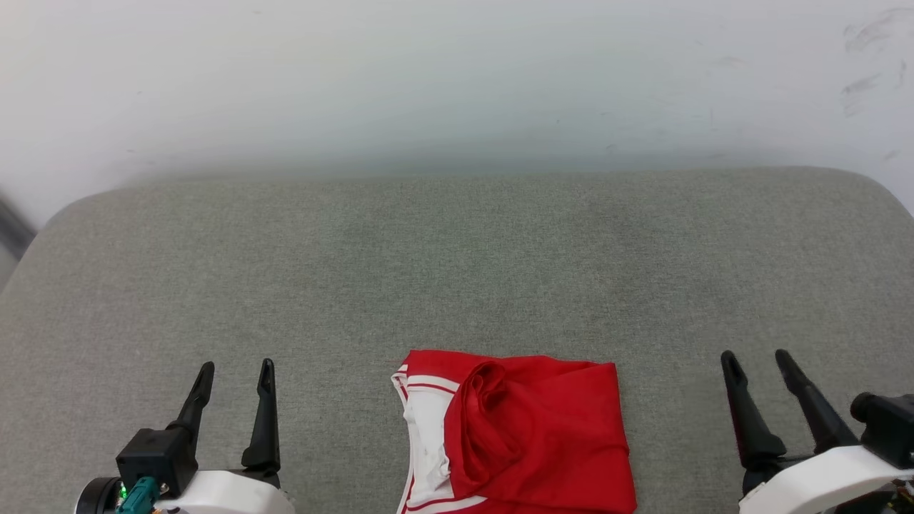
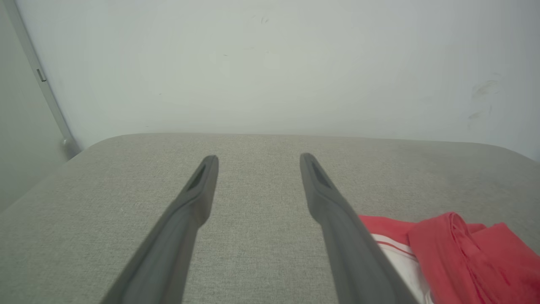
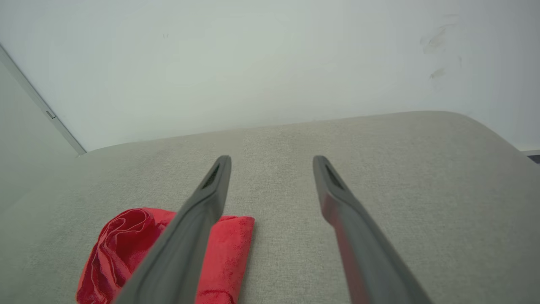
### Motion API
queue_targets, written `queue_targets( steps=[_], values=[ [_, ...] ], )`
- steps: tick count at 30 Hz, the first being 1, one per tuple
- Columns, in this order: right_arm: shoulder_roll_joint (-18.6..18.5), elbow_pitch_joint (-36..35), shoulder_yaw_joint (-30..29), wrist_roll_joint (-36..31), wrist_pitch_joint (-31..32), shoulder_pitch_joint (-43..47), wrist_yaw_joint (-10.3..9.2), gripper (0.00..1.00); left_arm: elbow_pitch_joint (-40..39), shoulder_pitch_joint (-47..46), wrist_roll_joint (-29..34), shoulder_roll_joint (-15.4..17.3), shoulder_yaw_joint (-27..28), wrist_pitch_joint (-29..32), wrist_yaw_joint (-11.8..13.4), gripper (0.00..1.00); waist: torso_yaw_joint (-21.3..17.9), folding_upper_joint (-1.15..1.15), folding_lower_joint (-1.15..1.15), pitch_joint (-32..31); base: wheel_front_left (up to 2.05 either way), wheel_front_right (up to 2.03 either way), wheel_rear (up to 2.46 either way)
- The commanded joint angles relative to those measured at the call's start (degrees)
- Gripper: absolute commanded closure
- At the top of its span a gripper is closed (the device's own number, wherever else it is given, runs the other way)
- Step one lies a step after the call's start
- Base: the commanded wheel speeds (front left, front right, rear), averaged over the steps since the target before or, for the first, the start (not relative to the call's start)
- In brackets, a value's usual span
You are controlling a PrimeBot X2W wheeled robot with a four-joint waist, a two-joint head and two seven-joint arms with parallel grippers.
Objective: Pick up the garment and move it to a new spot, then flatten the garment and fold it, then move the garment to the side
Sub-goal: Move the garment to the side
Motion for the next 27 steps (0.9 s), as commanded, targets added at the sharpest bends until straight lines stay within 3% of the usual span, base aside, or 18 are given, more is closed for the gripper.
queue_targets(
  steps=[1, 10, 16, 27],
  values=[
    [0.3, 0.8, 0.5, 2.2, 1.3, 0.6, -0.02, 0.0, 0.0, -0.1, 0.1, -0.3, 0.3, -0.3, -0.1, 0.0, 0.1, 0.0, 0.0, 0.1, 0.0, 0.0, 0.0],
    [-4.6, 14.9, -2.2, 19.6, 16.8, -4.8, -0.02, 0.0, -0.3, -0.4, 0.6, -1.7, 0.8, -0.3, -0.6, 0.0, 1.5, 0.0, 0.0, 0.9, 0.0, 0.0, 0.0],
    [-6.2, 25.0, -0.2, 28.4, 26.3, -9.1, -0.02, 0.0, -0.5, -2.3, 1.4, -2.6, 1.0, -0.3, -1.5, 0.0, 4.2, 0.0, 0.0, 3.4, 0.0, 0.0, 0.0],
    [-3.3, 35.5, 4.0, 42.3, 29.3, -15.8, -0.04, 0.0, 0.5, -4.8, 2.6, -4.6, 1.9, -0.3, -3.2, 0.0, 7.4, 0.0, 0.0, 7.8, 0.0, 0.0, 0.0]
  ],
)
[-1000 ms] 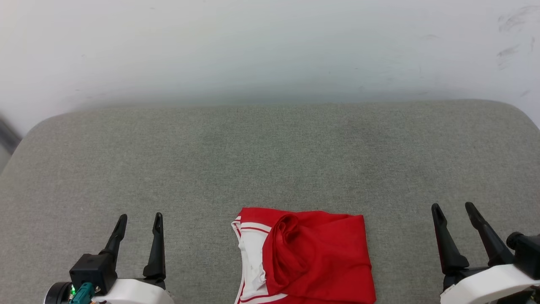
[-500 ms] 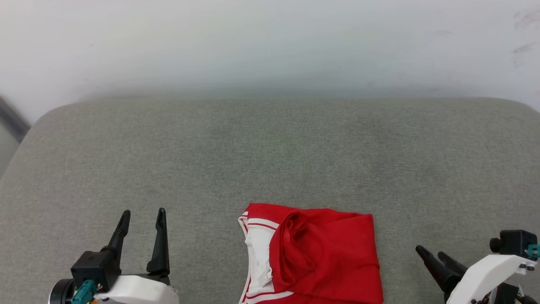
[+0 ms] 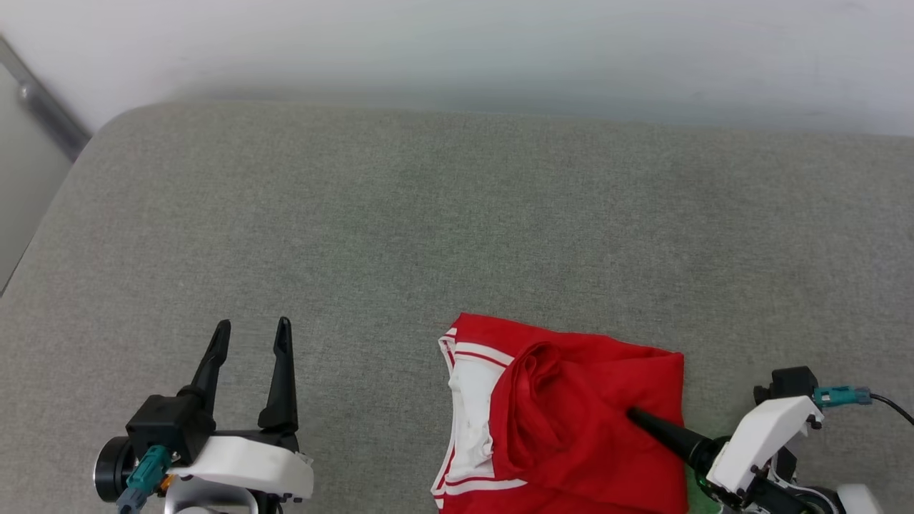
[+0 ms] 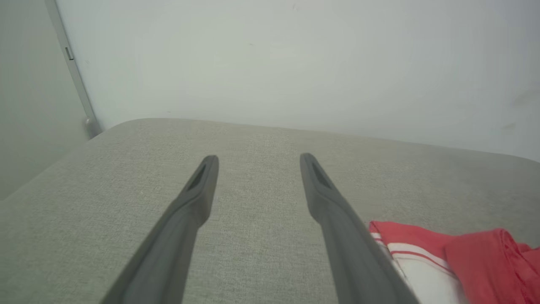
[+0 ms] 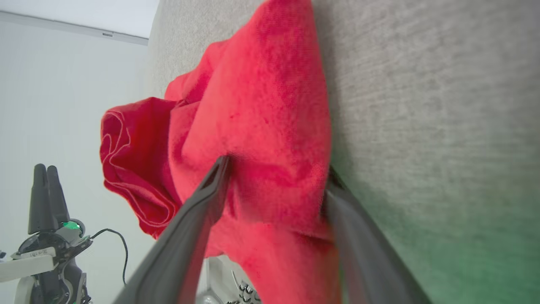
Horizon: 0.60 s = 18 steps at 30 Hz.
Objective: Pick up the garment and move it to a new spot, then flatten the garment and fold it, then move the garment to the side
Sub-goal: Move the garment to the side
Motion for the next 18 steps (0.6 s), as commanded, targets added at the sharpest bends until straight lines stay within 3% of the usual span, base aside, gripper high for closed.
queue_targets(
  steps=[1, 2, 3, 10, 18],
  values=[
    [0.4, 0.9, 0.8, 0.3, 0.2, -0.3, -0.08, 0.07, 0.2, -0.9, 0.3, -0.3, 0.2, -0.1, -0.3, 0.0, 0.6, 0.0, 0.0, 0.7, 0.0, 0.0, 0.0],
    [0.3, 1.3, 1.5, 1.2, 0.2, -0.7, -0.09, 0.63, 0.4, -1.0, 0.4, -0.4, 0.3, -0.1, -0.4, 0.0, 0.7, 0.0, 0.0, 0.9, 0.0, 0.0, 0.0],
    [0.1, 1.6, 2.1, 1.8, 0.1, -1.1, -0.09, 1.0, 0.6, -1.2, 0.6, -0.5, 0.5, -0.1, -0.6, 0.0, 0.8, 0.0, 0.0, 1.0, 0.0, 0.0, 0.0],
    [-4.0, -2.7, 7.8, 2.5, -3.0, -3.5, -0.06, 1.0, 1.9, -1.1, 1.2, -1.0, 1.4, -0.1, -1.4, 0.0, 0.2, 0.0, 0.0, -0.2, 0.0, 0.0, 0.0],
    [-14.0, -13.2, 21.0, -11.4, -5.9, -8.1, -0.06, 1.0, 2.0, 1.3, 1.6, -1.1, 2.6, -0.1, -1.8, 0.0, -4.5, 0.0, 0.0, -3.4, 0.0, 0.0, 0.0]
  ],
)
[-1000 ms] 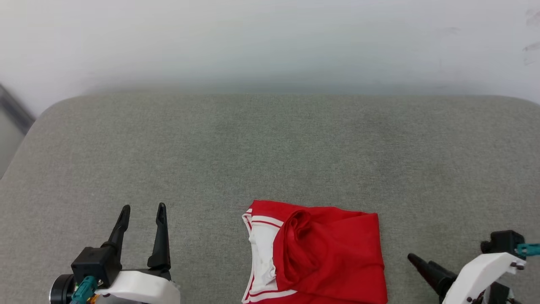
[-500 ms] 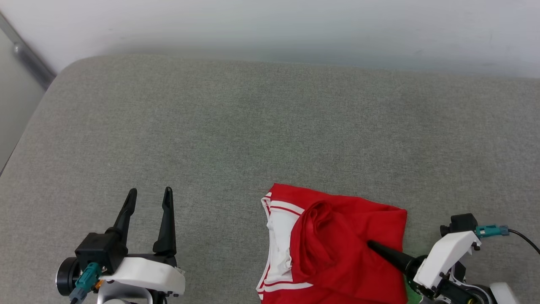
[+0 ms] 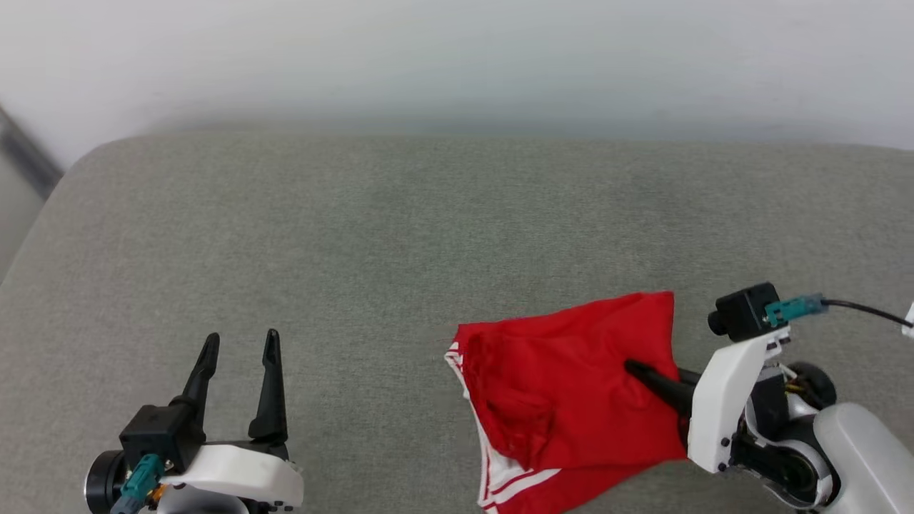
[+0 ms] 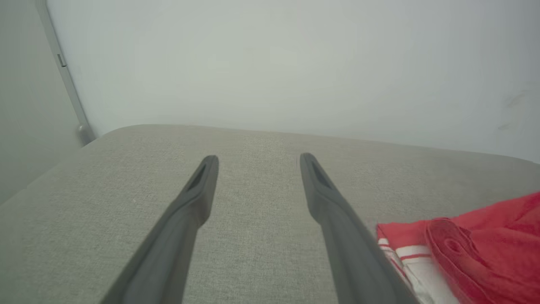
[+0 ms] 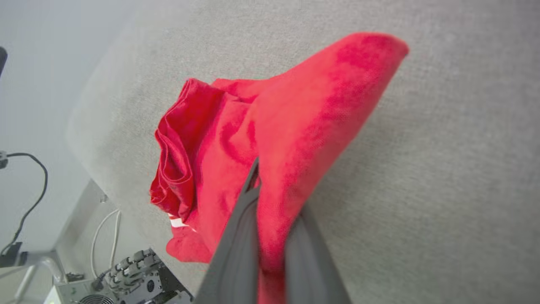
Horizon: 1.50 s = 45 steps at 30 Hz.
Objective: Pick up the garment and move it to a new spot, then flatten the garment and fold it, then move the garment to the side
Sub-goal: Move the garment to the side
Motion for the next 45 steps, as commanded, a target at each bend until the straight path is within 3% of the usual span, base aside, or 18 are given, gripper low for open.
queue_targets(
  steps=[1, 5, 10, 19, 24, 31, 40, 42, 43, 45],
  values=[
    [-1.2, -0.8, 0.8, -1.7, 0.1, -1.2, -0.02, 1.0, -0.2, 0.5, 0.4, -0.2, 0.2, -0.1, -0.1, 0.0, -2.4, 0.0, 0.0, -1.2, 0.0, 0.0, 0.0],
    [-4.8, -3.5, 3.3, -8.9, 2.6, -4.7, -0.02, 1.0, -0.6, 1.2, 0.7, -0.9, 0.6, -0.1, -0.3, 0.0, -7.0, 0.0, 0.0, -1.5, 0.0, 0.0, 0.0],
    [-6.4, -4.4, 3.4, -13.2, 4.9, -7.9, -0.02, 1.0, -1.7, 0.4, 1.8, -1.5, 0.9, -0.1, -0.9, 0.0, -13.6, 0.0, 0.0, 0.4, 0.0, 0.0, 0.0],
    [-7.8, 3.3, -2.2, -19.6, 0.5, -14.2, -0.03, 1.0, -4.8, -6.5, 5.2, -0.2, -0.9, 0.5, -3.4, 0.0, -22.0, 0.0, 0.0, 10.4, 0.0, 0.0, 0.0],
    [-8.0, 10.4, -8.8, -24.4, -6.0, -18.9, -0.04, 1.0, -7.7, -12.6, 7.6, 1.3, -2.6, 3.0, -4.9, 0.0, -23.3, 0.0, 0.0, 18.2, 0.0, 0.0, 0.0],
    [-8.1, 20.3, -19.8, -30.6, -14.6, -24.8, -0.04, 1.0, -11.4, -20.5, 10.5, 2.5, -4.9, 6.2, -7.2, 0.0, -21.8, 0.0, 0.0, 27.8, 0.0, 0.0, 0.0],
    [-3.9, 31.5, -28.6, -38.3, -25.5, -28.8, -0.04, 1.0, -13.0, -25.0, 11.8, 3.1, -6.5, 8.0, -8.7, 0.0, -20.5, 0.0, 0.0, 32.5, 0.0, 0.0, 0.0],
    [-3.8, 33.3, -30.7, -41.1, -28.7, -29.5, -0.04, 0.66, -13.0, -25.2, 11.8, 3.1, -6.7, 8.4, -8.6, 0.0, -20.3, 0.0, 0.0, 32.6, 0.0, 0.0, 0.0],
    [-3.7, 34.2, -31.9, -42.5, -30.0, -29.6, -0.04, 0.0, -12.9, -25.2, 11.8, 3.1, -6.7, 8.4, -8.6, 0.0, -20.3, 0.0, 0.0, 32.5, 0.0, 0.0, 0.0],
    [-3.3, 35.5, -33.7, -45.1, -32.8, -29.9, -0.04, 0.0, -12.7, -24.9, 11.7, 3.2, -6.7, 8.4, -8.4, 0.0, -20.3, 0.0, 0.0, 31.9, 0.0, 0.0, 0.0]
  ],
)
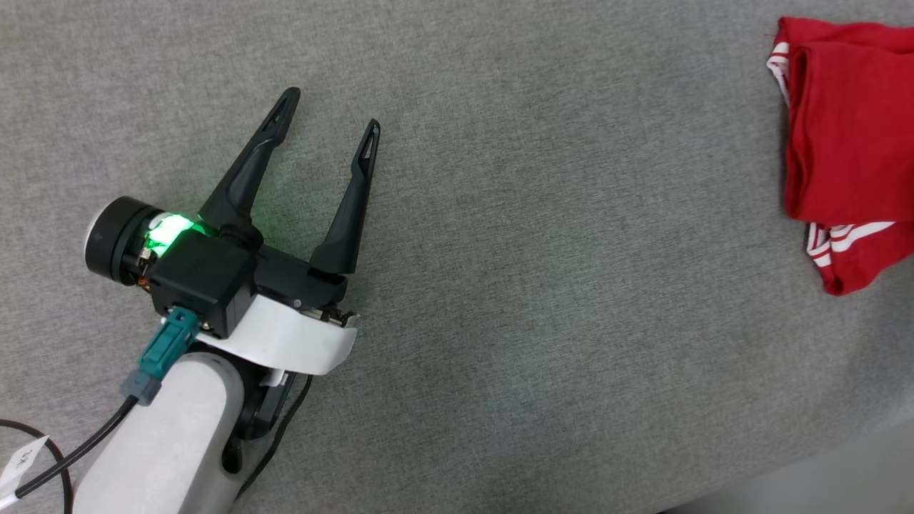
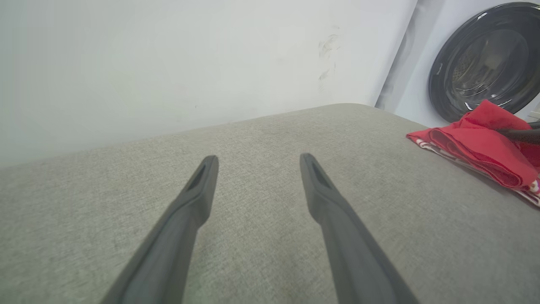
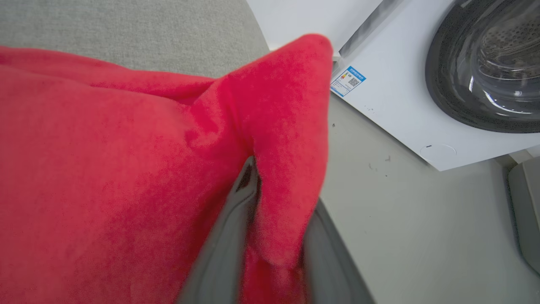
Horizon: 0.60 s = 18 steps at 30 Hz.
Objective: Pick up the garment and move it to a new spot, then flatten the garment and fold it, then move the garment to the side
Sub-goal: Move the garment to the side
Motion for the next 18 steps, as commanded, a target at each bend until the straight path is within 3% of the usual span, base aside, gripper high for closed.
queue_targets(
  steps=[1, 6, 11, 18],
  values=[
    [0.3, 0.7, -1.0, -1.9, -1.9, -0.8, -0.06, 0.0, 0.2, 0.1, 0.1, 0.0, -0.1, -0.1, 0.2, 0.0, -0.1, 0.0, -0.01, -0.9, 0.0, 0.0, 0.0],
    [0.8, 0.5, -4.0, -7.0, -8.2, 0.3, -0.06, 0.0, 1.5, 1.9, -0.8, -0.9, -0.4, -1.2, 0.7, 0.0, -0.3, 0.0, -0.01, -4.7, 0.0, 0.0, 0.0],
    [1.7, -1.7, -5.4, -8.4, -10.5, 3.4, -0.06, 0.0, 3.6, 3.8, -1.9, -2.0, -0.7, -2.9, 1.1, 0.0, 0.4, 0.0, -0.01, -9.7, 0.0, 0.0, 0.0],
    [7.3, -10.9, -4.1, -6.1, -9.2, 11.6, -0.06, 0.0, 7.7, 10.1, -4.3, -3.8, 0.4, -5.4, 3.8, 0.0, 1.2, 0.0, -0.01, -19.4, 0.0, 0.0, 0.0]
  ],
)
